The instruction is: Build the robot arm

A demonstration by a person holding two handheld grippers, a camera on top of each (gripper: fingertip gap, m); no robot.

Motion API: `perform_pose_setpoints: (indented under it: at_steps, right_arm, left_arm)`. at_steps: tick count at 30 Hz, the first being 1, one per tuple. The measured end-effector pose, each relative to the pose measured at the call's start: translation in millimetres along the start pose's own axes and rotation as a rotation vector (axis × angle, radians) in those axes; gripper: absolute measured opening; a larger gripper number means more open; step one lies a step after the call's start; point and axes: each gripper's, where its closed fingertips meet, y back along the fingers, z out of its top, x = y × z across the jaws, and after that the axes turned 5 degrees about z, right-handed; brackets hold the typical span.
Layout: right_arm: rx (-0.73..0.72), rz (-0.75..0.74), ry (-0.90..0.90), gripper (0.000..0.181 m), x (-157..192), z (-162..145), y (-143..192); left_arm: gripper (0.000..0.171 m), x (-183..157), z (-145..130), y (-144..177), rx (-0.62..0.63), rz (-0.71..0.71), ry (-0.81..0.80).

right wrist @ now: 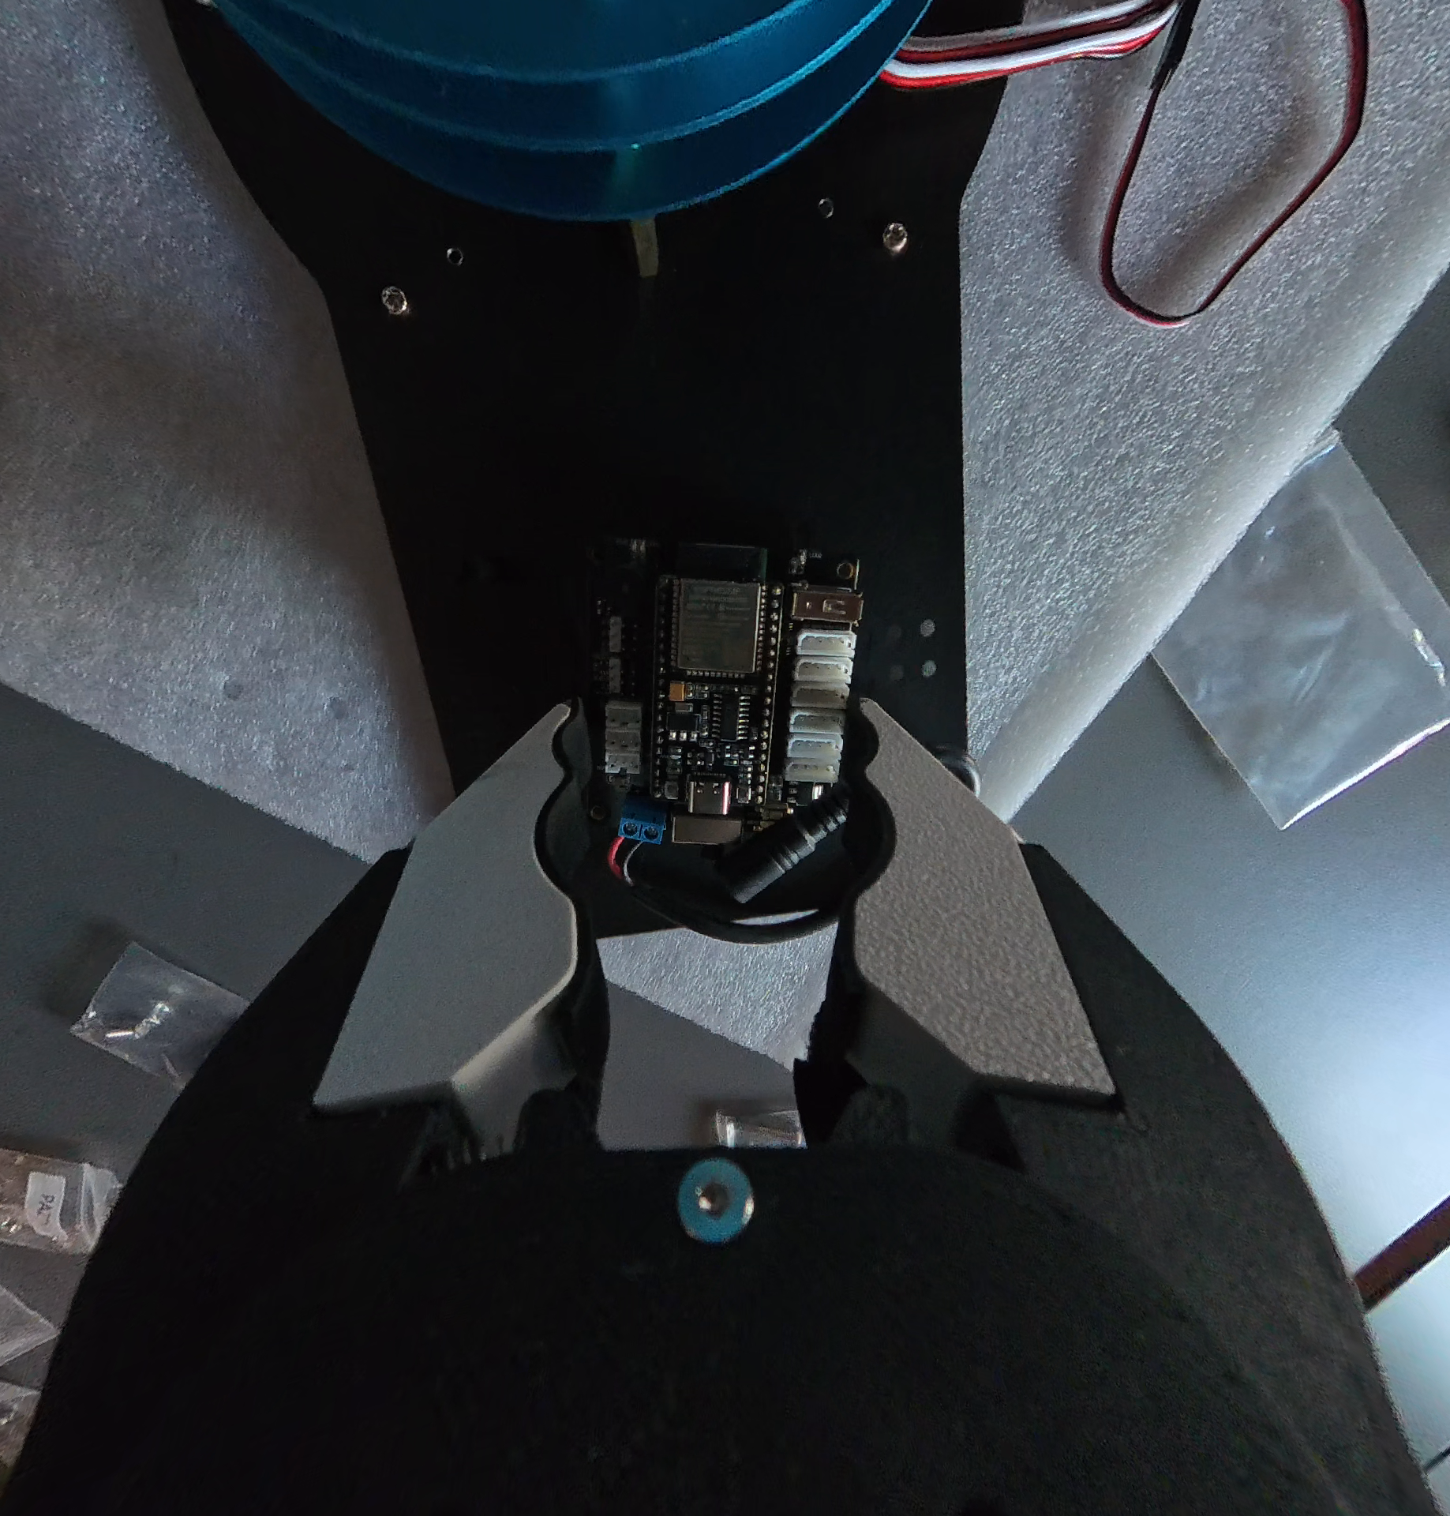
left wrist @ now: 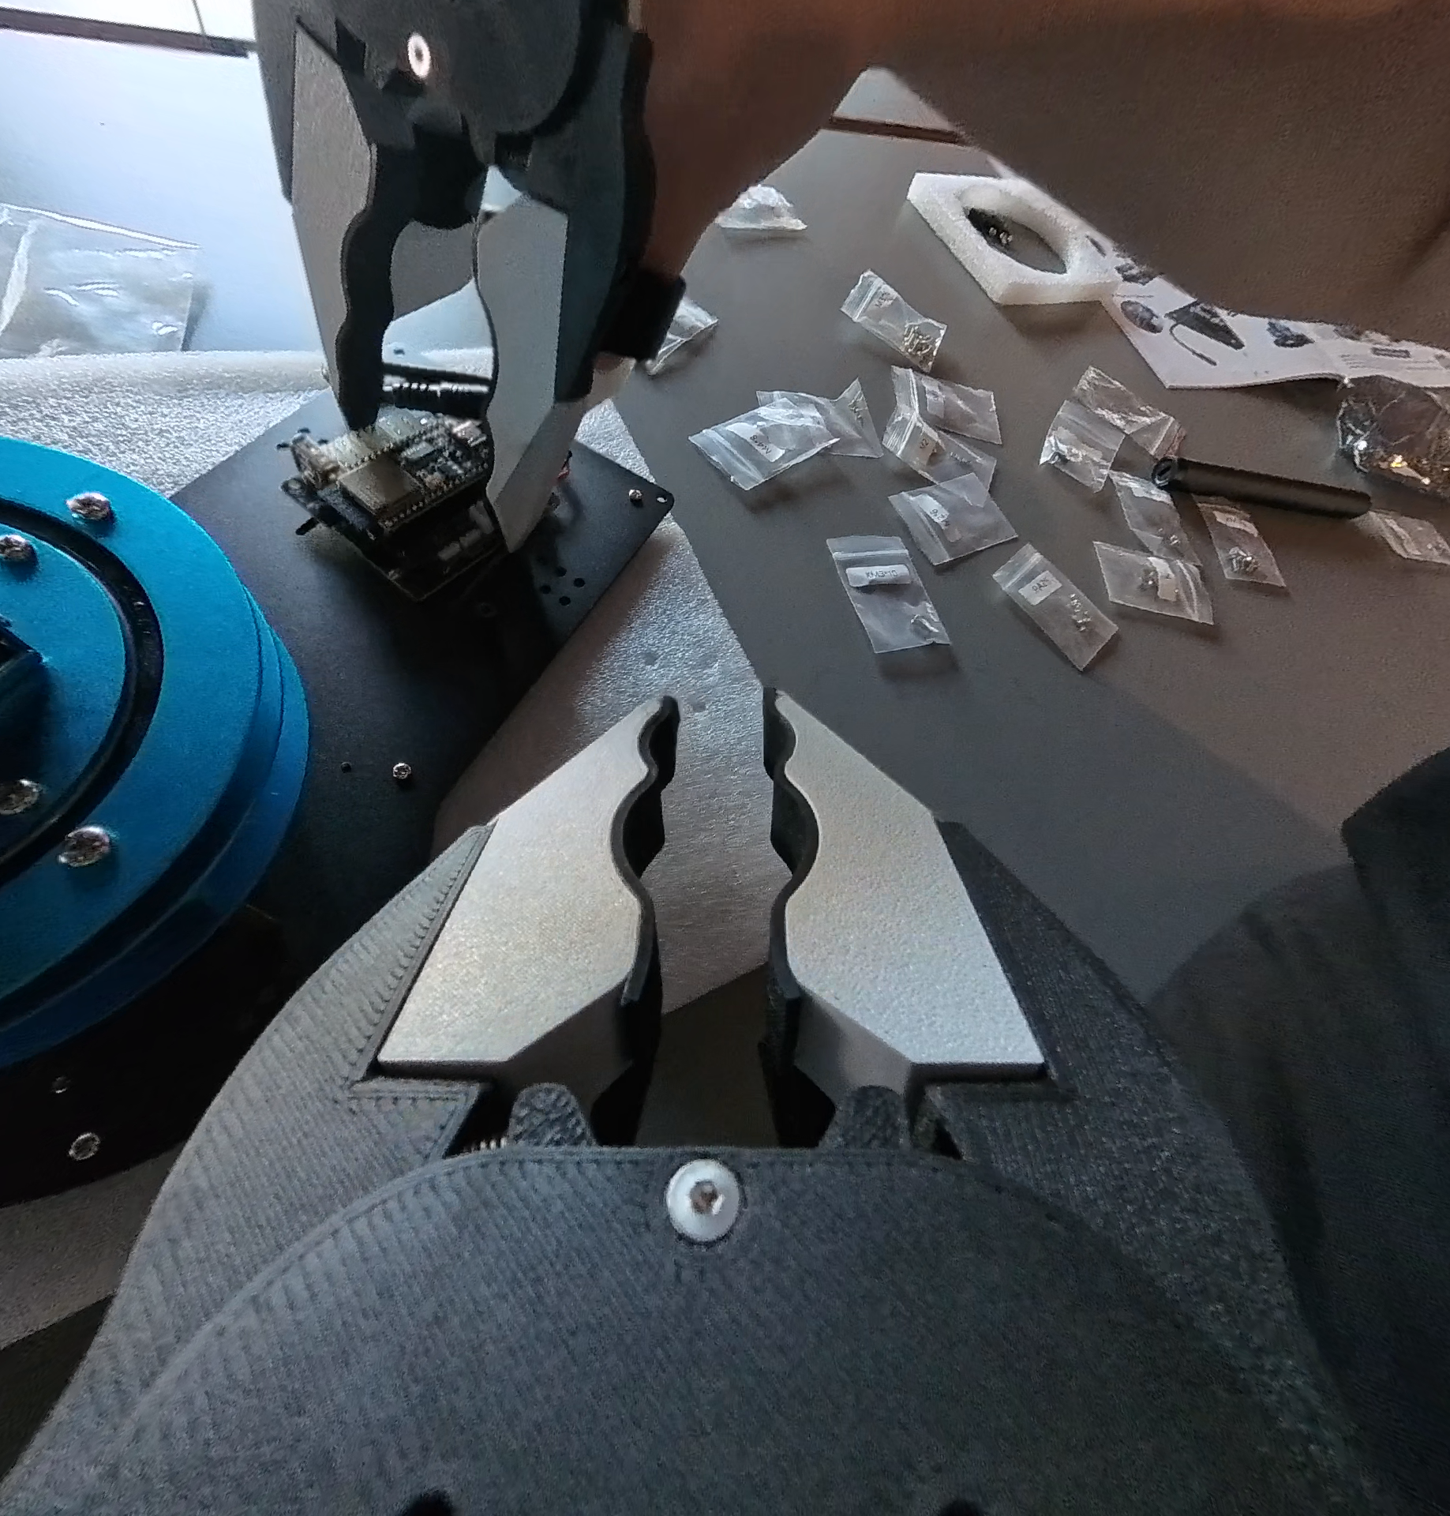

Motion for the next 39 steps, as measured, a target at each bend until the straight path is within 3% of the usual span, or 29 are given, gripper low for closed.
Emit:
perform_pose_setpoints:
  at_steps: [8, 11, 15, 19, 39]
  right_arm:
    - [-0.016, -0.009, -0.002, 0.060, -2, -2, 8]
    - [-0.026, -0.013, -0.004, 0.060, -3, -3, 12]
    - [-0.030, -0.024, -0.002, 0.060, -4, -4, 15]
    - [-0.038, -0.031, 0.004, 0.060, -6, -3, 17]
    - [-0.027, -0.045, 0.042, 0.060, -2, -9, 19]
  left_arm:
    - [0.030, 19, -11, -24, 0.006, 0.101, -0.077]
    - [0.021, 37, -6, -29, -0.036, 0.230, -0.114]
    - [0.023, 60, 3, -37, -0.061, 0.391, -0.109]
    - [0.019, 68, -6, -55, 0.019, 0.421, -0.084]
    - [0.012, 71, -5, -69, 0.019, 0.430, -0.042]
